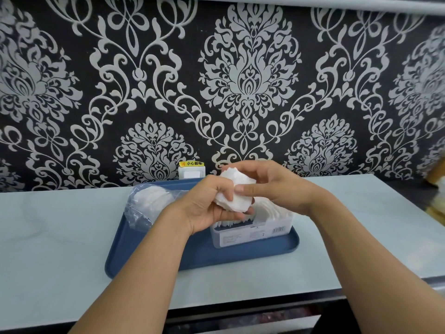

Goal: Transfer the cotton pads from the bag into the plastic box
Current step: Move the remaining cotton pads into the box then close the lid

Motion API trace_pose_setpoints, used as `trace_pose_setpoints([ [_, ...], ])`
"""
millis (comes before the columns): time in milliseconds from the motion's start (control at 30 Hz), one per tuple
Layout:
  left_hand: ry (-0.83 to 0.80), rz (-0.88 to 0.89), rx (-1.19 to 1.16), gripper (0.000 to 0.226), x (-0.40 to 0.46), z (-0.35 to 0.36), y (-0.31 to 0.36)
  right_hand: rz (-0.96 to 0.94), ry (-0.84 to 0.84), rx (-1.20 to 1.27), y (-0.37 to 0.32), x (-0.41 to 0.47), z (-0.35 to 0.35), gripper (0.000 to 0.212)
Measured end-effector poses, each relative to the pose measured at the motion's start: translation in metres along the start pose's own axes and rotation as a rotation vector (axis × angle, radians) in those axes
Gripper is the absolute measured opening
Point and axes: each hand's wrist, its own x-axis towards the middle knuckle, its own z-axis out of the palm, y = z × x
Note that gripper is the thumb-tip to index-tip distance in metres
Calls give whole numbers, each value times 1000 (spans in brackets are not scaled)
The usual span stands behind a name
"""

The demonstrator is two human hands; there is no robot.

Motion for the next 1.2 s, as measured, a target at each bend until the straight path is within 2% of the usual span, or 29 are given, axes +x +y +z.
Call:
trace_pose_setpoints([
  [100, 59, 20, 57, 50, 7, 3, -3, 54, 139, -13, 5, -2, -7, 31],
  [200, 122, 13, 155, 51, 13, 6, -9, 181, 129, -43, 10, -2, -9, 26],
  [300, 153, -6, 331, 49, 12, 7, -12, 295, 195, -8, 13, 0, -9, 28],
  [367, 252, 45, 445, 47, 10, 3, -12, 398, 240, 14, 13, 2, -6, 30],
  [467, 459, 168, 651, 47, 6, -1, -12, 538, 293, -268, 11, 9, 6, 45],
  [533, 501, 206, 803, 38, 6, -2, -15, 565, 265, -446, 4, 14, 15, 58],
  [667, 460, 232, 1079, 32, 6, 0, -21, 613, 145, -650, 0, 19, 21, 86],
  [800, 414, 189, 1359, 29, 8, 0, -23, 699, 157, -978, 5, 23, 31, 78],
  [900, 372, 175, 1480, 38, 11, 0, -26, 737, 209, -1147, 6, 24, 36, 78],
  [1033, 357, 182, 1515, 46, 12, -1, -30, 720, 250, -1165, 7, 23, 34, 66],
  [1100, 355, 194, 1508, 45, 13, -3, -30, 684, 262, -1077, 8, 18, 30, 71],
  [1167, 361, 211, 1490, 42, 14, -6, -30, 576, 311, -951, 6, 12, 20, 77],
  [1200, 363, 217, 1479, 41, 15, -7, -31, 466, 354, -878, 7, 8, 15, 71],
])
